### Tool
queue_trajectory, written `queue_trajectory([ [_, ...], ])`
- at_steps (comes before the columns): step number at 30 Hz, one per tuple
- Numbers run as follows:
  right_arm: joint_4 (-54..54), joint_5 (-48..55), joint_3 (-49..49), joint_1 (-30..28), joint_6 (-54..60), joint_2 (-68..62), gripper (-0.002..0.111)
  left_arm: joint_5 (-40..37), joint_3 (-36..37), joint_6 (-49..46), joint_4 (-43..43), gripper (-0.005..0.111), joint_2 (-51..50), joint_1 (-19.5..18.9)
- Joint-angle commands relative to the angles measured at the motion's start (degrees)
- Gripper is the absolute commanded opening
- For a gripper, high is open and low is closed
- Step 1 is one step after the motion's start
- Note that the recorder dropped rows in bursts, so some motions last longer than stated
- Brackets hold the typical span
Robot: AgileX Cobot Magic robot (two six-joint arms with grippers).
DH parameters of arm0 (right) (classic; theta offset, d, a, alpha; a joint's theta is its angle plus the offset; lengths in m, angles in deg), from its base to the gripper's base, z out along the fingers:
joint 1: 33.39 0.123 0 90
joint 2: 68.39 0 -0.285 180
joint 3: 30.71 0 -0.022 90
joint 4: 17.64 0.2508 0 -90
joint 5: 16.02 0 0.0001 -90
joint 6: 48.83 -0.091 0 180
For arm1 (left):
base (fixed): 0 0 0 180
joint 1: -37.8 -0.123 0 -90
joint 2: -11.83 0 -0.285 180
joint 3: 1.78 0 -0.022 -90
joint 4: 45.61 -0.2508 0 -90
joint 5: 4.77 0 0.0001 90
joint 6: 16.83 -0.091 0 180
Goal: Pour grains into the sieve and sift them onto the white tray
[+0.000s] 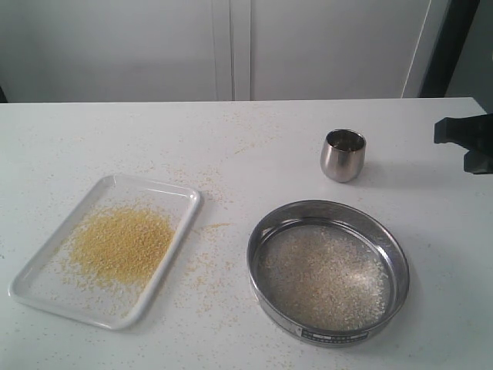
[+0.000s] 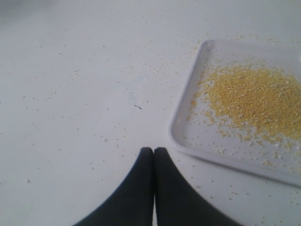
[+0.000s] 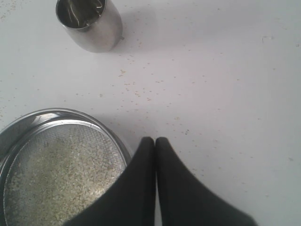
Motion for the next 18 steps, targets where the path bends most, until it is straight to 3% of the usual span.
queue_trajectory([
  [1, -0.1, -0.3, 0.2, -0.4, 0.0, 0.4, 0.000, 0.2, 0.3, -3.5, 2.9, 0.000, 0.3, -0.2],
  [8, -0.1, -0.3, 0.2, -0.4, 0.0, 0.4, 0.000, 0.2, 0.3, -7.5, 5.6, 0.000, 0.3, -0.2],
  [18, -0.1, -0.3, 0.2, -0.4, 0.0, 0.4, 0.000, 0.2, 0.3, -4.4, 4.0, 0.000, 0.3, -0.2],
])
